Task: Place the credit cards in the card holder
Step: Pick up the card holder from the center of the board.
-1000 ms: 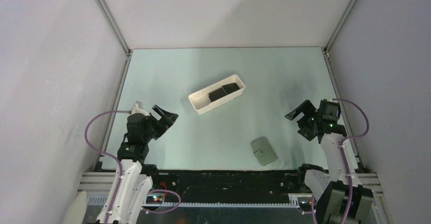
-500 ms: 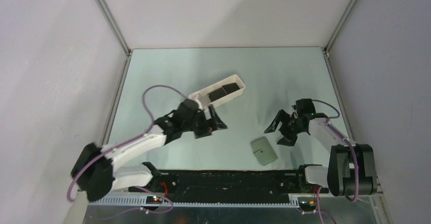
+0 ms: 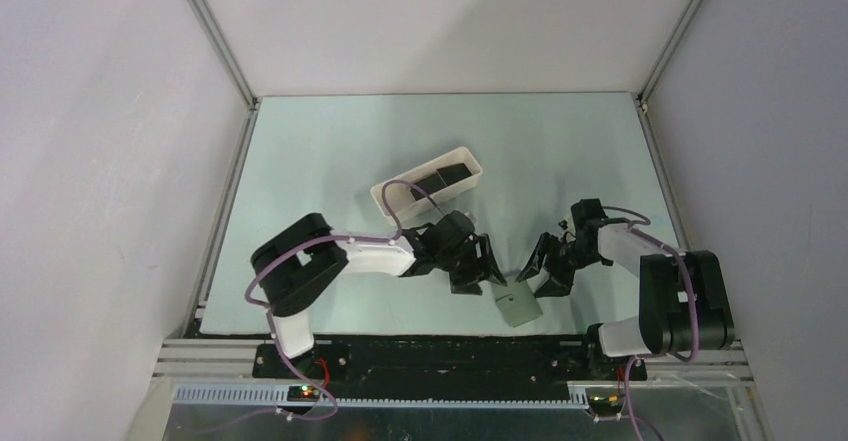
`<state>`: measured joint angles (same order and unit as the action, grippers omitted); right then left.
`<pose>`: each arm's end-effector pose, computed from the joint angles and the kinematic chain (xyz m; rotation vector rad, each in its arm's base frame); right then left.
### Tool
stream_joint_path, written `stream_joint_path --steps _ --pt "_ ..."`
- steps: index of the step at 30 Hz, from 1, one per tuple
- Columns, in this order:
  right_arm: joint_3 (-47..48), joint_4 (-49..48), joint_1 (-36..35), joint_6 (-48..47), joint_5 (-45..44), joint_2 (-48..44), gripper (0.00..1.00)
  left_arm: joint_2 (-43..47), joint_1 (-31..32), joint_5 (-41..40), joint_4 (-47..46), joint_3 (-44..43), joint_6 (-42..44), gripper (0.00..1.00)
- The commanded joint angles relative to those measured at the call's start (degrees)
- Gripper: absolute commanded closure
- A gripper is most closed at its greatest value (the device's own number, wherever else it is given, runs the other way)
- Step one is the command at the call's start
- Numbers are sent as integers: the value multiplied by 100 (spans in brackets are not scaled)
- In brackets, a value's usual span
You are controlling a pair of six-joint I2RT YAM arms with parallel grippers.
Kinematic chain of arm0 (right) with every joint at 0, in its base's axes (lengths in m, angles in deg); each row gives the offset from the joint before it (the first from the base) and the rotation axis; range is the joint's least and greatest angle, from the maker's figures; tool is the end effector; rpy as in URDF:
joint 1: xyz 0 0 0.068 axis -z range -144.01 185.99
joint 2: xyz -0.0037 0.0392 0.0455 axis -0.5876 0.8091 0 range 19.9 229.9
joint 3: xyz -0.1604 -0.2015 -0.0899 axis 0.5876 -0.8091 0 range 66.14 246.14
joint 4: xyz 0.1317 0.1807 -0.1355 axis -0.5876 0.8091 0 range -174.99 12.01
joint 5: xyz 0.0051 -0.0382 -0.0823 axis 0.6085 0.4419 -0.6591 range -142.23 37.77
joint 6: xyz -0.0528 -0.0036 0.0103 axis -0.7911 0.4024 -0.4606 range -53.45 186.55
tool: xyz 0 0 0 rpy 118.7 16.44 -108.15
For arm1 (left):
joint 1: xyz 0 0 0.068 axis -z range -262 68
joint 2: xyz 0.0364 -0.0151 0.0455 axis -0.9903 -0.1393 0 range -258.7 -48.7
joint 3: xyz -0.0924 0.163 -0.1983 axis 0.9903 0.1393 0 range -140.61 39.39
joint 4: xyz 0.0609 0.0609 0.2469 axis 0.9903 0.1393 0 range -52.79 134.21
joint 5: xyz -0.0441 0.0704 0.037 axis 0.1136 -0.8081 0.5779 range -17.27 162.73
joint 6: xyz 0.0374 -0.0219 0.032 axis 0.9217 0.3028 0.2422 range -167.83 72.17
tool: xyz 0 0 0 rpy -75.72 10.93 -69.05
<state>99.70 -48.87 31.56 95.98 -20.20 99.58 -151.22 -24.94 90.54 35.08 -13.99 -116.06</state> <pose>0.1977 0.0342 0.1349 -0.5883 -2.9206 -0.8769 0.1849 -0.3052 0.1463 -0.1015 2.8226 -1.1891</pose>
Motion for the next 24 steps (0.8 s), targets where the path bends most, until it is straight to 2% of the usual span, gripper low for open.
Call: stream_joint_path --steps 1,4,8,11,14,16,19,21,24 --pt "138 -64 -65 -206 521 307 39 -368 28 170 -323 -87 -431 30" --pt "138 -332 -115 -258 1070 552 40 -604 33 247 -493 -150 -561 36" --pt "145 -678 -181 -219 1734 713 44 -833 28 376 -959 -239 -614 49" --pt "155 -905 -213 -91 1938 527 46 -695 22 321 -1110 -198 -535 52" --pt "151 -1038 -269 10 2029 337 52 -429 -31 143 -1181 -64 -461 53" --pt "151 -1167 -337 83 2104 206 61 -142 -61 81 -1255 31 -386 53" --pt "151 -1378 -431 233 2208 -28 86 60 -102 98 -1279 93 -229 52" --pt "155 -1424 -429 317 2215 -227 97 263 -125 48 -1280 183 -166 50" --pt "213 -1299 -417 328 2072 -619 100 782 -217 -226 -1268 481 -73 40"
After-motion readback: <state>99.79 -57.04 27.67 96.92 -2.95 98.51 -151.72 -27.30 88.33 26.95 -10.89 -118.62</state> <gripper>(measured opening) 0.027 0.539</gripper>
